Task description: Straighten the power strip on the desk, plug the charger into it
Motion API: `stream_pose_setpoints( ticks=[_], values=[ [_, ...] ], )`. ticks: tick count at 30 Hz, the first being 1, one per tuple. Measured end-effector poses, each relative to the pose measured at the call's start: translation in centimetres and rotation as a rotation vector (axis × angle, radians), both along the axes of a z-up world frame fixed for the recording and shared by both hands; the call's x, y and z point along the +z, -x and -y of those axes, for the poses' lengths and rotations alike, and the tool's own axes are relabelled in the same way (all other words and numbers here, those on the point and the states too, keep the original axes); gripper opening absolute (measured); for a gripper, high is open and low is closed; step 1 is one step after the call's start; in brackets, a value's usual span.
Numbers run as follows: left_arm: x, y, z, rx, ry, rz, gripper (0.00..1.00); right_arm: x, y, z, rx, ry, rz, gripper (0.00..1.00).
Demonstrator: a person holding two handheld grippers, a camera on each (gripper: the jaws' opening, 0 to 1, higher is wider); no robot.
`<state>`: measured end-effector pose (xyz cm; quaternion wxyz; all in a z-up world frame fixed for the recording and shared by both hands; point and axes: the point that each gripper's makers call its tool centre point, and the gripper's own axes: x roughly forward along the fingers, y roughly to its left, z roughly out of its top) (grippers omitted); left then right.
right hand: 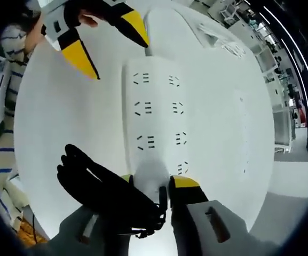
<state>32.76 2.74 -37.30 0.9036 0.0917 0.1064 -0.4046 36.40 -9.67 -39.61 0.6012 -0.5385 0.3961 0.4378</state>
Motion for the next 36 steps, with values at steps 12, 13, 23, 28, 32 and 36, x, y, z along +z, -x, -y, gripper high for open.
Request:
stream_pose_setpoints(
  ticks=[12,13,23,28,32,36],
  values=[
    [-0.23,0.08,-0.06,-0.011,-0.013,-0.008,0.37,-0.01,0.05,-0.71,0.053,-0.044,0.129,0.25],
    [-0.28,0.16,-0.03,-0.013,-0.014,-0.009,0.37,-0.03,0.08,-0.77,0.058,-0.046,0.139,0.25],
    [-0.33,0.49,0.15,-0.019,-0.015,-0.011,0.37,0.25,-0.35,-0.72,0.063,-0.074,0.195,0.27],
    [-0.34,0.58,0.21,-0.020,-0.014,-0.013,0.37,0.37,-0.38,-0.53,0.058,-0.093,0.216,0.28],
    [-0.43,0.70,0.33,-0.024,-0.017,-0.015,0.38,0.58,-0.52,-0.49,0.059,-0.100,0.238,0.29],
    [-0.54,0.77,0.35,-0.025,-0.022,-0.017,0.38,0.82,-0.49,-0.33,0.058,-0.120,0.251,0.30]
  ],
)
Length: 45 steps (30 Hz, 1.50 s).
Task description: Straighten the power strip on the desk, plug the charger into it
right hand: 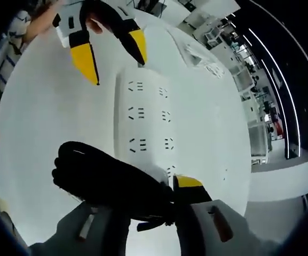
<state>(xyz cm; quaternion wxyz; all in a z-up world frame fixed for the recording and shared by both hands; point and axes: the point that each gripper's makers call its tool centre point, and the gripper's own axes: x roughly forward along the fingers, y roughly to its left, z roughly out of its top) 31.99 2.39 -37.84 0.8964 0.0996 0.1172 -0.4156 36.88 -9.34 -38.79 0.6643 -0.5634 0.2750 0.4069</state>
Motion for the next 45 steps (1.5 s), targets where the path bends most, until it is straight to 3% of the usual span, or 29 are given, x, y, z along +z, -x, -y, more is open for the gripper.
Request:
stream_pose_setpoints(
  ticks=[14,19,28,32,40,45],
  values=[
    [-0.1,-0.4,-0.5,0.003,-0.006,-0.009,0.38,1.1,0.5,0.6,0.001,-0.115,0.056,0.30],
    [0.6,-1.7,-1.7,0.012,-0.002,-0.014,0.38,1.2,0.6,0.4,0.001,-0.169,0.058,0.34],
    [1.5,-3.2,-3.0,0.014,-0.005,-0.016,0.38,1.8,0.8,0.7,0.001,-0.241,0.100,0.34],
    [2.2,-4.3,-3.8,0.017,-0.004,-0.017,0.38,2.2,1.0,0.8,-0.009,-0.312,0.100,0.34],
    [3.2,-5.7,-5.0,0.025,0.000,-0.021,0.38,3.0,0.8,1.2,-0.031,-0.438,0.163,0.34],
    [2.1,-3.7,-3.2,0.023,-0.005,-0.015,0.38,3.2,0.9,1.5,-0.036,-0.504,0.183,0.33]
  ],
)
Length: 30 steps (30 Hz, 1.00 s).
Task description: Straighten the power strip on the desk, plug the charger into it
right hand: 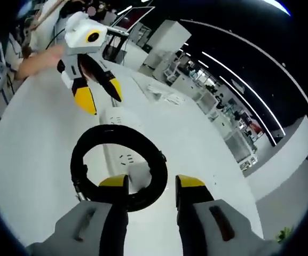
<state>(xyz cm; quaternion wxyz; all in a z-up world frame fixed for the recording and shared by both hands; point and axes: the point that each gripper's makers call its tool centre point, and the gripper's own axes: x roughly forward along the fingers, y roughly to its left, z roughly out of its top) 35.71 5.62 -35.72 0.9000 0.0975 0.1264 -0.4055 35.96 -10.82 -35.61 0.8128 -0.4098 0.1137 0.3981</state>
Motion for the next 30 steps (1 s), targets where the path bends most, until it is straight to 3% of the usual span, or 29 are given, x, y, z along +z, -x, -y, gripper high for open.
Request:
stream_pose_setpoints(
  ticks=[8,13,22,27,30],
  values=[
    [-2.0,2.7,2.2,0.012,0.000,0.000,0.38,0.1,-0.2,0.6,-0.021,-0.158,0.016,0.34],
    [-2.7,3.2,2.6,0.022,-0.008,0.004,0.38,0.8,0.1,1.0,-0.056,-0.255,0.061,0.33],
    [-3.3,2.9,2.0,0.069,-0.062,0.046,0.38,1.7,0.8,1.8,-0.098,-0.394,0.092,0.32],
    [-3.7,2.3,1.3,0.088,-0.056,0.025,0.38,2.3,1.8,2.1,-0.077,-0.526,0.062,0.32],
    [-4.0,2.0,1.0,0.097,-0.060,0.014,0.38,2.2,2.2,3.1,-0.087,-0.545,0.059,0.32]
  ],
)
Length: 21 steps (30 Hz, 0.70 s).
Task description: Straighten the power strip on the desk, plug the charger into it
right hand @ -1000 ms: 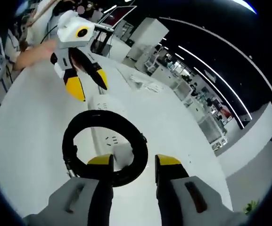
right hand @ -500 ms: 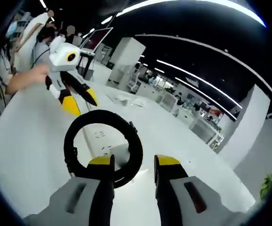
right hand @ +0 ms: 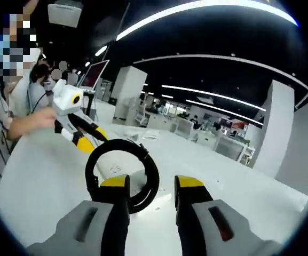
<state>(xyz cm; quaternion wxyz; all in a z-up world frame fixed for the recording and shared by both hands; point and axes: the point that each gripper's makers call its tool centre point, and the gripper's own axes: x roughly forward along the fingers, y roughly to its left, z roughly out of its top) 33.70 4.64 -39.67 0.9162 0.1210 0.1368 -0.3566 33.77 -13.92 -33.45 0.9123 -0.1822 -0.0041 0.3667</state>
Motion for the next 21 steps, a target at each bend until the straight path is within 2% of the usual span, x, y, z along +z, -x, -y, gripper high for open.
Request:
stream_pose_setpoints(
  ticks=[3,7,12,15,21],
  values=[
    [-0.3,-0.2,-0.2,0.007,0.000,-0.015,0.38,-0.5,0.2,0.9,-0.012,-0.013,-0.005,0.31],
    [-0.7,-0.5,-0.6,0.016,0.018,-0.046,0.38,-2.1,-0.3,1.9,-0.040,0.010,-0.033,0.29],
    [-0.9,-0.6,-0.8,0.018,0.008,-0.054,0.38,-5.0,-1.0,1.8,-0.032,0.021,-0.132,0.29],
    [-1.2,-0.8,-0.9,0.019,0.004,-0.064,0.38,-5.1,-1.3,1.6,-0.014,-0.017,-0.159,0.24],
    [-1.5,-0.8,-1.2,0.022,-0.001,-0.081,0.38,-5.5,-1.6,2.6,-0.030,-0.031,-0.188,0.26]
  ],
)
